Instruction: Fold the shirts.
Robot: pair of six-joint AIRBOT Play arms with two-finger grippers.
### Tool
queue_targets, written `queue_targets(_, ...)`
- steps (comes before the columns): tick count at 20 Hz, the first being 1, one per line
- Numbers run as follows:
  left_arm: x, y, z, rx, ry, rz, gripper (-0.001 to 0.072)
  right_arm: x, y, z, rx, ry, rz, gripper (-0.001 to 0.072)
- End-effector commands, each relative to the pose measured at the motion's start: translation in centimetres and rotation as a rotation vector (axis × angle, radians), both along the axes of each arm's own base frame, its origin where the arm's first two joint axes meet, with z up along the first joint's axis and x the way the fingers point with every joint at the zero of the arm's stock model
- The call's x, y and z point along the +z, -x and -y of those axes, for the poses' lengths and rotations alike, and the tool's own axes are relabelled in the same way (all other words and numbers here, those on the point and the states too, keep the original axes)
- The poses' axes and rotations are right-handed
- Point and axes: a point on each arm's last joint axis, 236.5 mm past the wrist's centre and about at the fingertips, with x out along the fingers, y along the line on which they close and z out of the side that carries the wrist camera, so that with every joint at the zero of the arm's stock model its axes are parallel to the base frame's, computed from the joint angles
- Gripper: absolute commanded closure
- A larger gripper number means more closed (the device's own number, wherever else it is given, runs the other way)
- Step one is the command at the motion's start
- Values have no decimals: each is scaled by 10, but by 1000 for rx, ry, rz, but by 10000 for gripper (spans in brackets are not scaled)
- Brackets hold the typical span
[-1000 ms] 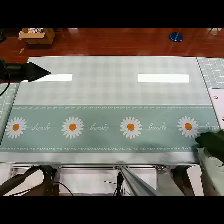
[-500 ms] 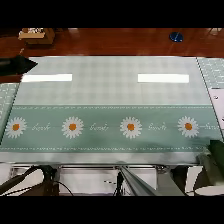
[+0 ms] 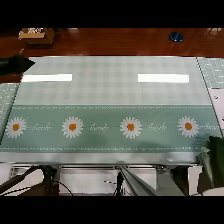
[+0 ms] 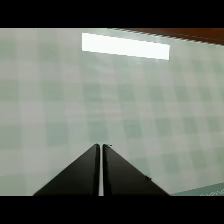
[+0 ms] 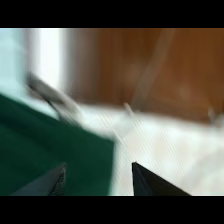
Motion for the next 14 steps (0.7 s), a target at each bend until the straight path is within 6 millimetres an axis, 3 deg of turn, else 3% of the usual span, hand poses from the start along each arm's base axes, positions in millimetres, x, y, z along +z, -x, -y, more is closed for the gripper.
queue_targets(1, -14, -5, 11, -25, 15, -30, 282, 55, -203, 18, 500, 115, 473, 233)
queue_targets(2, -21, -6, 25, -60, 19, -47, 152, 60, -256, -5, 646, 65, 537, 233)
queue_targets(3, -30, -3, 47, -120, 17, -75, 151, 57, -304, -40, 795, -9, 558, 233)
queue_targets(4, -40, 4, 72, -196, -14, -106, 151, 47, -339, -76, 916, -77, 551, 233)
queue_targets(6, -65, 17, 108, -316, -159, -153, 152, 17, -389, -155, 1107, -214, 498, 225)
queue_targets(8, -89, 29, 127, -322, -302, -237, 151, -16, -404, -208, 1258, -288, 352, 222)
queue_targets(9, -99, 35, 130, -299, -368, -282, 151, -35, -403, -226, 1324, -310, 236, 155)
queue_targets(11, -111, 48, 134, -280, -484, -342, 151, -69, -390, -247, 1396, -360, 9, 119)
queue_targets(14, -118, 67, 150, -353, -543, -379, 153, -99, -372, -273, 1437, -456, -166, 121)
